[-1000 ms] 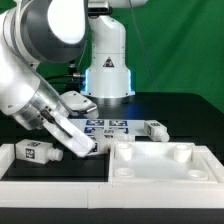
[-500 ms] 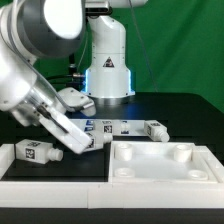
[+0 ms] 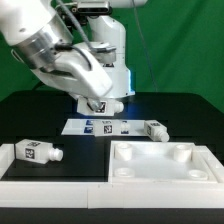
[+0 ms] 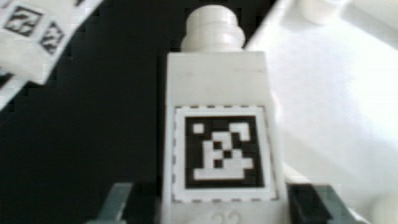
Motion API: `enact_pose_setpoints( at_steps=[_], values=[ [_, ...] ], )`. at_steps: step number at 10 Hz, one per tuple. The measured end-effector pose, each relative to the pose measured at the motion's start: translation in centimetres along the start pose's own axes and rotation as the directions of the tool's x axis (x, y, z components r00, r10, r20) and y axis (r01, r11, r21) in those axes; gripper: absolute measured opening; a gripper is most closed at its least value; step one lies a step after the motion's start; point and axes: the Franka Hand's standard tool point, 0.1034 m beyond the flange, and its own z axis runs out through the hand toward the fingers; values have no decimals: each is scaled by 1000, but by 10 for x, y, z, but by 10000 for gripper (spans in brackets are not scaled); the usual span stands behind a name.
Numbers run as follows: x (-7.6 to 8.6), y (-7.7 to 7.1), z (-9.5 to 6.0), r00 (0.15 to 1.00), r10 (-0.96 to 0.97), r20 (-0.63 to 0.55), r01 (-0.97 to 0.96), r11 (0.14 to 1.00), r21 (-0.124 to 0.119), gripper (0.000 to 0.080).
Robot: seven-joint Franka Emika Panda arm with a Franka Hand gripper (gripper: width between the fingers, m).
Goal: Assemble one leg
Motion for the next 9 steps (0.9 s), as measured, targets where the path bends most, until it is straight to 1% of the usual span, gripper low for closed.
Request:
enact_pose_setpoints(
  at_steps=[1,2,3,4,5,6,7,8,9],
  values=[
    [3,1,1,1000,11,6,-11,1000,13,287],
    [7,0,-1,1000,12,-22,-11,1000,22,287],
    [6,-4,-1,999,-7,-44,8,1000,11,287],
    [2,-19,-3,992,-58,-108,58,998,-9,287],
    [-9,-53,-14,972,-79,-220,86,996,23,287],
    [-29,-88,-23,935,-112,-337,129,991,28,287],
    [-48,-117,-20,878,-170,-447,189,982,-2,287],
    [-58,-130,-11,844,-199,-498,221,975,-15,287],
    [-55,-132,-11,823,-184,-538,220,976,2,287]
  ],
)
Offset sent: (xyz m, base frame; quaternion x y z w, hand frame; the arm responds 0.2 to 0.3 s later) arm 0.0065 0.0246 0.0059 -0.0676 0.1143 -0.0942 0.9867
